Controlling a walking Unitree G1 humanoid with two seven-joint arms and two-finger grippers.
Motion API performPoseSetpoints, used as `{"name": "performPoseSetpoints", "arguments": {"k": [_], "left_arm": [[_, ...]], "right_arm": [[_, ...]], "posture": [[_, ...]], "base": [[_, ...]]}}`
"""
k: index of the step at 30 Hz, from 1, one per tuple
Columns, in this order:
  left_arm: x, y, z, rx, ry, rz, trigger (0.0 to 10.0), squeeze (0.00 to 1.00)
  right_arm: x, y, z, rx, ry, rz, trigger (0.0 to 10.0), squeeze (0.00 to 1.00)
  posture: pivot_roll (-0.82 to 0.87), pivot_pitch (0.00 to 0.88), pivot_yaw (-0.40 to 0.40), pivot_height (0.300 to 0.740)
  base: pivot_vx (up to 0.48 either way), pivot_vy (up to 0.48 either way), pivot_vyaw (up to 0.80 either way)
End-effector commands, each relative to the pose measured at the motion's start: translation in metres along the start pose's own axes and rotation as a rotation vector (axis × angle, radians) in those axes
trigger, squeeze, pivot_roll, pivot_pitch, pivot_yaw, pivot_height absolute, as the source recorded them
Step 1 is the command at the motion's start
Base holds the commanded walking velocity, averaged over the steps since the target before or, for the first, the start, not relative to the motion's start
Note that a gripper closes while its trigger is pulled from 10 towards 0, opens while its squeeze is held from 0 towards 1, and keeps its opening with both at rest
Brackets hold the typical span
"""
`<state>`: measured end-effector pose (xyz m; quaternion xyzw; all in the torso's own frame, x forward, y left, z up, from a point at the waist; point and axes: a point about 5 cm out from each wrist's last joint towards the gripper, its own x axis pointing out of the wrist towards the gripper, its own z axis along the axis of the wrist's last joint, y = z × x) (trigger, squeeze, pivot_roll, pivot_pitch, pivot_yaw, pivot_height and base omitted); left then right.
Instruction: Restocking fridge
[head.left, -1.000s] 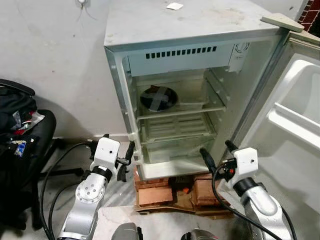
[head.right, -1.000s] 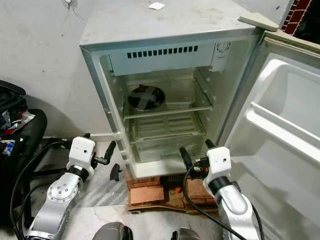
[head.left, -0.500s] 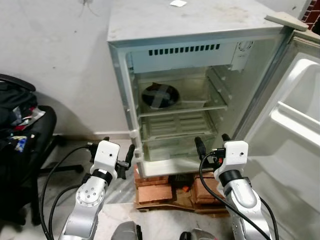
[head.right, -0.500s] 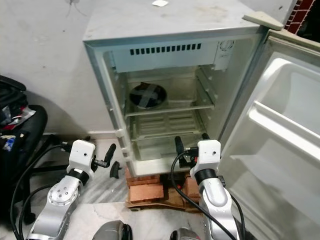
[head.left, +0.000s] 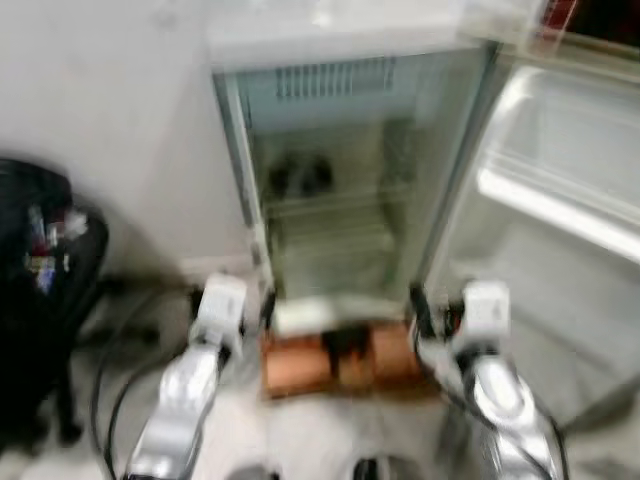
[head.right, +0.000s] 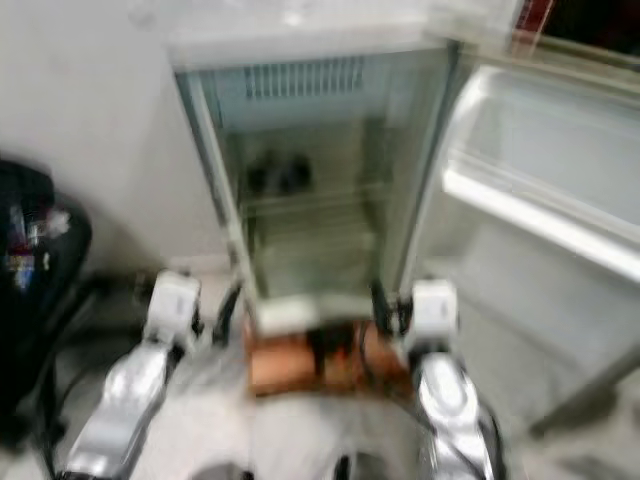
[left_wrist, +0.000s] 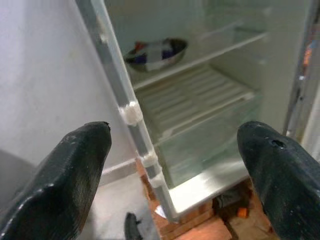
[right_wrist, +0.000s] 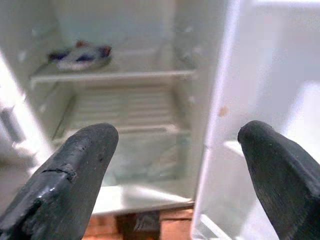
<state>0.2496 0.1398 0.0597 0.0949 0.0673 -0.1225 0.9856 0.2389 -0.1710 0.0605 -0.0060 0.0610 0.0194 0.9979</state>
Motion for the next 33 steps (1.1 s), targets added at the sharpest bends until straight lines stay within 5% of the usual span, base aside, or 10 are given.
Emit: {"name": "performPoseSetpoints", "arguments": {"k": [1,15,33], "left_arm": [[-0.0007,0.0028,0.0004,0.005,-0.002,0.017,10.0,0.00],[0.0016,0.0017,0.0036,0.017,-0.021,0.044,10.0,0.00],[0.0054,-0.0070,-0.0025,0.043,0.033,0.052,10.0,0.00]], "right_arm": [[0.0057,0.0015,0.0069,0.011,-0.021,0.016,10.0,0.00],[-0.0019,0.0058,0.0070,0.030,-0.034,0.071,10.0,0.00],[0.0030,0.0087,0.0094,0.062,-0.032,0.117,10.0,0.00]], "posture": [[-0.01,0.008,0.061,0.740],[-0.02,0.016,0.049,0.740],[-0.02,0.019,0.041,0.740]], "base": [[0.000,0.000,0.00],[0.000,0.000,0.00],[0.000,-0.471,0.17]]}}
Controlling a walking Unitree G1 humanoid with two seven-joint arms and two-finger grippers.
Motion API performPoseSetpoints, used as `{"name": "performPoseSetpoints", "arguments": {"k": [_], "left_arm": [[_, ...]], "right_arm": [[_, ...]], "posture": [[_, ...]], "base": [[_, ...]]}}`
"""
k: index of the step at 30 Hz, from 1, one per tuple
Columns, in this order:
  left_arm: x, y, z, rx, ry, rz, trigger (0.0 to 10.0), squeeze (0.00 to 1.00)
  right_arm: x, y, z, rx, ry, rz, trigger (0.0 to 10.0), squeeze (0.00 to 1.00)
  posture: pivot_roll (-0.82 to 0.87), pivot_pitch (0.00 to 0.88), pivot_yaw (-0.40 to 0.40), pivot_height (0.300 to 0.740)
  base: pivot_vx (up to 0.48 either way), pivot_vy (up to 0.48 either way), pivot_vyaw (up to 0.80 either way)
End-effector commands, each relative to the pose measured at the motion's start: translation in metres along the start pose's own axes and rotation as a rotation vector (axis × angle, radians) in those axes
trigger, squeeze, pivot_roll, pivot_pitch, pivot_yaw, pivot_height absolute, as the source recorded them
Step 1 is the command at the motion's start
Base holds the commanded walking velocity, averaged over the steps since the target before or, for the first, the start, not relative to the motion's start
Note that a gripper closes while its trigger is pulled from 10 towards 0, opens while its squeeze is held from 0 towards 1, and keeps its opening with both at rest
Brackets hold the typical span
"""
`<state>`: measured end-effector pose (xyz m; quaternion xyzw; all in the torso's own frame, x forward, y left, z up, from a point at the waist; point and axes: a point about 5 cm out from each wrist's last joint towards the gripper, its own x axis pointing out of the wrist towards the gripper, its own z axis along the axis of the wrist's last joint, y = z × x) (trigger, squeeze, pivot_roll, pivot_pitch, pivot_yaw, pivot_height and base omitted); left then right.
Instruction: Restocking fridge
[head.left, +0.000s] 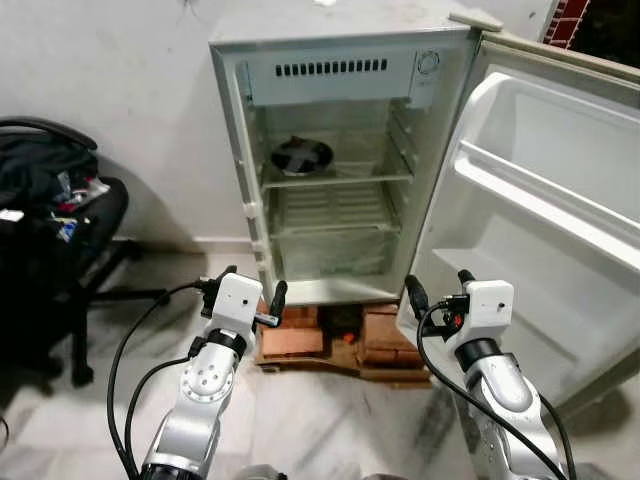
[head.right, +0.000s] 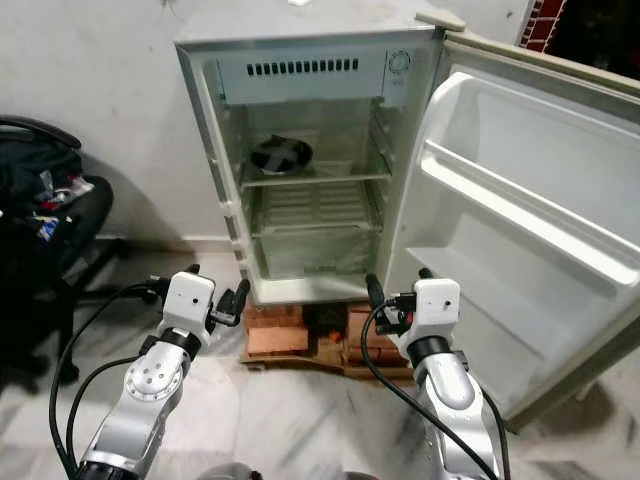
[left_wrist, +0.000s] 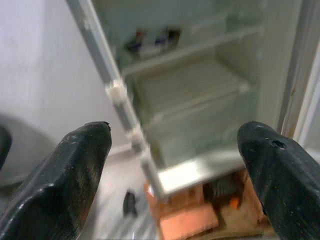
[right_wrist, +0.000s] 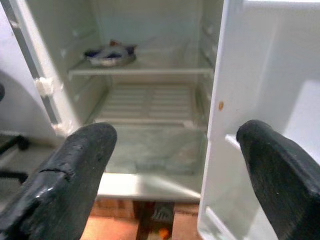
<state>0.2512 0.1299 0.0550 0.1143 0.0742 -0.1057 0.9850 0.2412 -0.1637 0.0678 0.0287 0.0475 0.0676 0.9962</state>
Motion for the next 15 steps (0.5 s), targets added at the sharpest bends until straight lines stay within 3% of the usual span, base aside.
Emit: {"name": "performPoseSetpoints", "arguments": {"k": [1,6,15], "left_arm": [[0.0010,0.0029,-0.0003,0.008,0.011,0.017,10.0,0.00],[0.0014,0.0014,-0.0003,0.030,0.010,0.007,10.0,0.00],[0.0021,0.0009,0.0004,0.043,0.011,0.008,10.0,0.00]], "right_arm": [[0.0015,0.0016,0.0016,0.000,-0.002,0.016,10.0,0.00],[0.0023,0.0059,-0.0007,0.013,0.011,0.045,10.0,0.00],[0.0045,0.0098,-0.0015,0.034,0.021,0.088,10.0,0.00]], "posture": [[-0.02,0.019,0.041,0.740],[-0.02,0.024,0.040,0.740],[-0.02,0.025,0.039,0.740]], "base": [[0.000,-0.480,0.00],[0.000,-0.433,0.00],[-0.242,-0.413,0.00]]}}
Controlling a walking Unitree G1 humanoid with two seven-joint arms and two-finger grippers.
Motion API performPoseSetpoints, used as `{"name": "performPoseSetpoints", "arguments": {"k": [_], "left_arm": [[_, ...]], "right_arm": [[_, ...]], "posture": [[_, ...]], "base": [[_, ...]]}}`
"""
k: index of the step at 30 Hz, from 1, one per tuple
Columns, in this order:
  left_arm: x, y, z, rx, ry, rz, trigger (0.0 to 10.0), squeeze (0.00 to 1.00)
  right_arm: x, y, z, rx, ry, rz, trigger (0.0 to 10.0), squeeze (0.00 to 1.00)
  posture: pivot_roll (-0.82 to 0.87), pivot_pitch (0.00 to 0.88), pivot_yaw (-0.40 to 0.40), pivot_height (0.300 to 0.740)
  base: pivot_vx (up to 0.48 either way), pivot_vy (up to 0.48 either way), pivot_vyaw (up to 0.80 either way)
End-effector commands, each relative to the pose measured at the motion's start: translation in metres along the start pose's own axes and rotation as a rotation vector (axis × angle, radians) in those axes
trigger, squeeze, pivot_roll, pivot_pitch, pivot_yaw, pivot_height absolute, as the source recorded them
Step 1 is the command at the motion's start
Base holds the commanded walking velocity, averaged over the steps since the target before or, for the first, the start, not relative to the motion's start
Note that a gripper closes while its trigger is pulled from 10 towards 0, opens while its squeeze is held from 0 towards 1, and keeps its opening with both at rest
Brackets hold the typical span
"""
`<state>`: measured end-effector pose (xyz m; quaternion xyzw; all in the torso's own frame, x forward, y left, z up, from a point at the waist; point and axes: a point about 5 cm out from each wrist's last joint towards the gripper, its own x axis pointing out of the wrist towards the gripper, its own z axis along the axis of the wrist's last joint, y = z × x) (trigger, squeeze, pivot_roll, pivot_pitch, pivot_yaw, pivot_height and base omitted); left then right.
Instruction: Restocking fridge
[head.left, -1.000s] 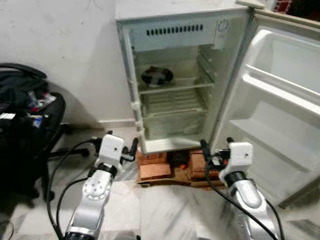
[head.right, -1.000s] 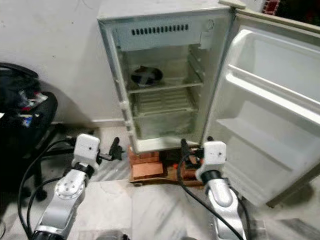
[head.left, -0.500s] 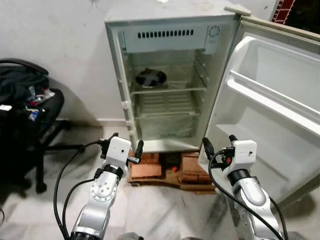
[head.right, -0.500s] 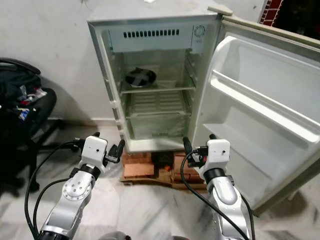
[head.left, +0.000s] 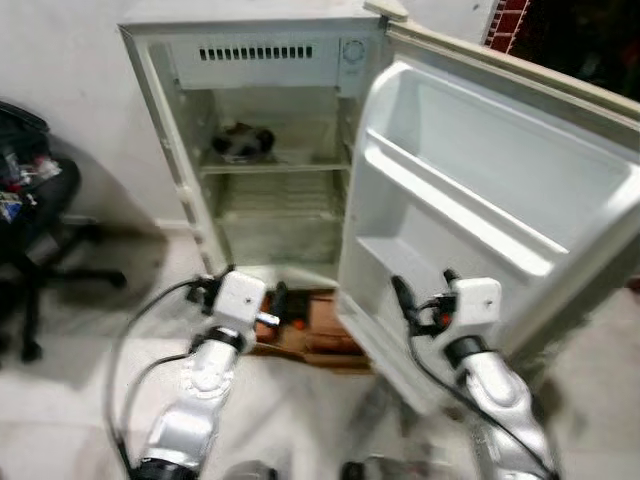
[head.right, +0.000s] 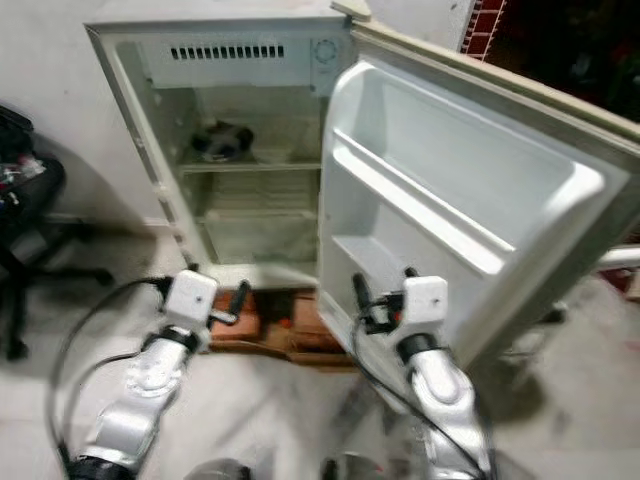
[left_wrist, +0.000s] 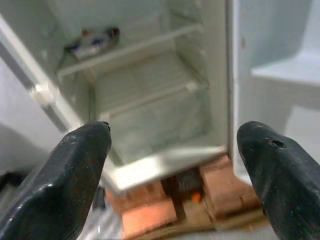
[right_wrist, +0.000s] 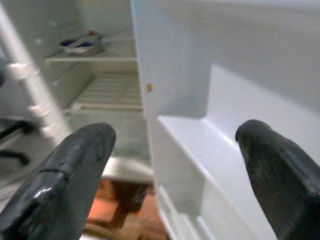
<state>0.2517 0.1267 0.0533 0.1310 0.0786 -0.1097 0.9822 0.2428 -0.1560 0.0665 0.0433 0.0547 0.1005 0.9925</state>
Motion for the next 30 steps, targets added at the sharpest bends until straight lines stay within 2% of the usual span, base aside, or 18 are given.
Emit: {"name": "performPoseSetpoints", "arguments": {"k": [1,7,9,13,16,18,23,24,27,30], "left_arm": [[0.001,0.004,0.001,0.010,0.000,0.015,10.0,0.00],[0.001,0.004,0.001,0.012,-0.001,0.014,10.0,0.00],[0.002,0.004,0.001,0.014,-0.001,0.011,10.0,0.00],[0.003,0.004,0.001,0.018,-0.003,0.005,10.0,0.00],[0.003,0.004,0.002,0.019,-0.006,0.004,10.0,0.00],[0.003,0.005,0.004,-0.010,-0.028,0.001,10.0,0.00],[0.004,0.008,0.005,-0.023,-0.037,0.023,10.0,0.00],[0.005,0.010,0.007,-0.048,-0.045,0.032,10.0,0.00],[0.006,0.011,0.008,-0.056,-0.050,0.038,10.0,0.00],[0.006,0.017,0.008,-0.097,-0.043,0.052,10.0,0.00]], "right_arm": [[0.002,0.002,0.000,0.007,0.007,0.021,10.0,0.00],[0.003,0.007,-0.002,0.034,0.021,0.064,10.0,0.00],[0.001,0.015,-0.005,0.053,0.045,0.143,10.0,0.00],[0.000,0.019,-0.007,0.053,0.063,0.194,10.0,0.00],[0.002,0.015,-0.006,0.037,0.050,0.166,10.0,0.00],[0.004,0.009,-0.003,0.026,0.037,0.140,10.0,0.00],[0.009,-0.003,0.004,-0.011,-0.009,0.045,10.0,0.00],[0.011,-0.006,0.008,-0.033,-0.038,0.012,10.0,0.00],[0.013,-0.008,0.011,-0.033,-0.054,-0.004,10.0,0.00],[0.020,-0.008,0.018,-0.045,-0.083,-0.029,10.0,0.00]], "posture": [[-0.02,0.025,0.039,0.740],[-0.01,0.023,0.038,0.740],[-0.01,0.020,0.039,0.740],[-0.01,0.016,0.040,0.740],[-0.01,0.012,0.040,0.740],[-0.01,0.011,0.038,0.740],[-0.01,0.007,0.034,0.740],[0.00,0.005,0.031,0.740],[0.00,0.005,0.031,0.740],[0.00,0.006,0.035,0.740]], "base": [[-0.244,-0.412,0.00],[-0.241,-0.412,0.00],[-0.244,-0.412,0.00],[-0.244,-0.412,0.00],[-0.244,-0.412,0.00],[0.000,-0.394,0.00],[0.000,0.000,0.00],[0.000,0.000,0.00],[0.000,0.000,0.19],[0.000,0.000,0.76]]}}
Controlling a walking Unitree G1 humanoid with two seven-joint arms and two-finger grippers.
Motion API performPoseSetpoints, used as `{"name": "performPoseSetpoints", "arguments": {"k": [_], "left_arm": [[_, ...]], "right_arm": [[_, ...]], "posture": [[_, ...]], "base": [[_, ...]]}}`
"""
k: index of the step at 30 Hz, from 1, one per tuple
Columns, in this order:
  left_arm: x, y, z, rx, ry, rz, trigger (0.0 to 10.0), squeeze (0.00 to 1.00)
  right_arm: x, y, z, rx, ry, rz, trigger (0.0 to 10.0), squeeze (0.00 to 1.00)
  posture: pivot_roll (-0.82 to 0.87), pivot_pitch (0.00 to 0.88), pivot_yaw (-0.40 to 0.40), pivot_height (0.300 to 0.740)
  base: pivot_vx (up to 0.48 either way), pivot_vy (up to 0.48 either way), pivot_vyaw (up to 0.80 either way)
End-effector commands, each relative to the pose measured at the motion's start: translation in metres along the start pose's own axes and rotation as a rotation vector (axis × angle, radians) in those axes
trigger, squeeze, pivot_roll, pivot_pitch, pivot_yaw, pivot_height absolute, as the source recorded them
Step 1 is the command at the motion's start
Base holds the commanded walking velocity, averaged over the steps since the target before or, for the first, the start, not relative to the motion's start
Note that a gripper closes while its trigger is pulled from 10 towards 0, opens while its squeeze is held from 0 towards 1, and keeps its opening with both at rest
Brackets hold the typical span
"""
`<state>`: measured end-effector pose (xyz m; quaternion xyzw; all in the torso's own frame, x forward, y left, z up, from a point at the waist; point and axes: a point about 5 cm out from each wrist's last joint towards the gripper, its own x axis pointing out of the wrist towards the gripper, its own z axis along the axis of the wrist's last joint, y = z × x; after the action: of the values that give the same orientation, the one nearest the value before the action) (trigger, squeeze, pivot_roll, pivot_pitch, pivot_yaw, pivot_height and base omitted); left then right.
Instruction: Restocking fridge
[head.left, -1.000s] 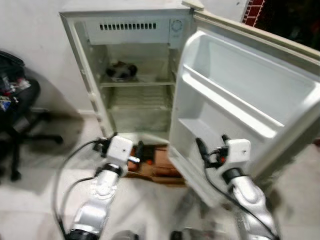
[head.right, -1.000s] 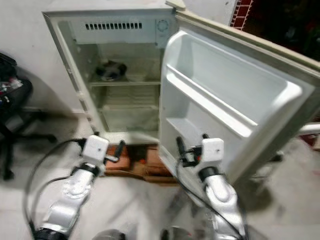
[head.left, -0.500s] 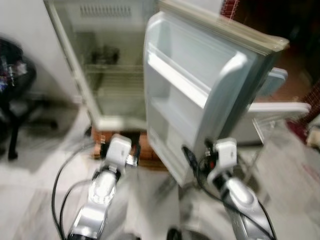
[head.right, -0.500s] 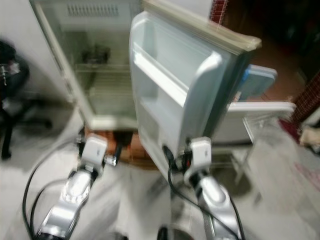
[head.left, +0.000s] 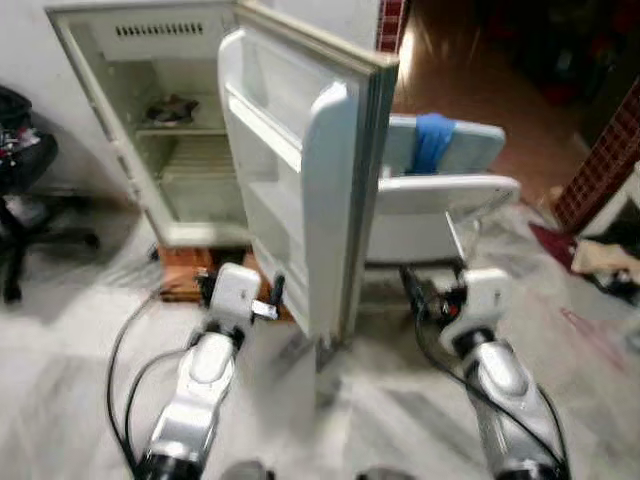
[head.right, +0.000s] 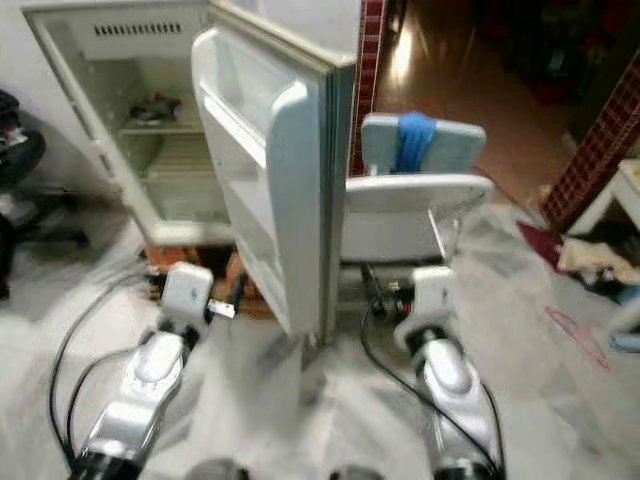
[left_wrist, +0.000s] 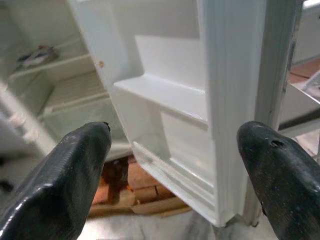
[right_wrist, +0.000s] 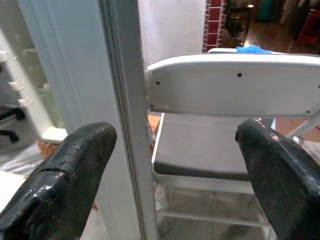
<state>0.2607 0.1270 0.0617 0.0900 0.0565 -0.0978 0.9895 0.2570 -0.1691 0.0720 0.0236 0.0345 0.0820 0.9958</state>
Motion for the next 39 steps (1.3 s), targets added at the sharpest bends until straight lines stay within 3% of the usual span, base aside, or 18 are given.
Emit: {"name": "performPoseSetpoints", "arguments": {"k": [1,5,17,28,32,39], "left_arm": [[-0.001,0.013,0.000,-0.018,0.006,0.029,10.0,0.00],[-0.001,0.014,0.000,-0.019,-0.001,0.028,10.0,0.00],[-0.010,0.017,-0.004,-0.037,0.014,0.030,10.0,0.00],[-0.021,0.021,-0.012,-0.090,0.063,0.068,10.0,0.00],[-0.028,0.029,-0.021,-0.160,0.126,0.121,10.0,0.00],[-0.025,0.028,-0.019,-0.163,0.123,0.119,10.0,0.00]], "right_arm": [[0.011,0.006,0.010,-0.001,-0.048,0.002,10.0,0.00],[0.013,0.004,0.011,0.002,-0.054,-0.022,10.0,0.00],[0.006,-0.010,0.011,-0.015,-0.072,-0.133,10.0,0.00],[0.005,-0.009,0.012,-0.009,-0.083,-0.124,10.0,0.00],[0.022,0.003,0.026,0.020,-0.130,-0.042,10.0,0.00],[0.063,0.019,0.056,0.055,-0.202,0.036,10.0,0.00]], "posture": [[0.00,0.006,0.035,0.740],[0.00,0.005,0.037,0.740],[0.00,0.010,0.028,0.740],[0.00,0.014,0.032,0.740],[0.01,0.018,0.033,0.740],[0.04,0.019,0.023,0.740]], "base": [[0.000,0.000,0.76],[0.061,0.000,0.69],[0.273,0.000,0.00],[0.044,0.000,0.00],[0.000,0.000,0.00],[0.000,0.000,0.00]]}}
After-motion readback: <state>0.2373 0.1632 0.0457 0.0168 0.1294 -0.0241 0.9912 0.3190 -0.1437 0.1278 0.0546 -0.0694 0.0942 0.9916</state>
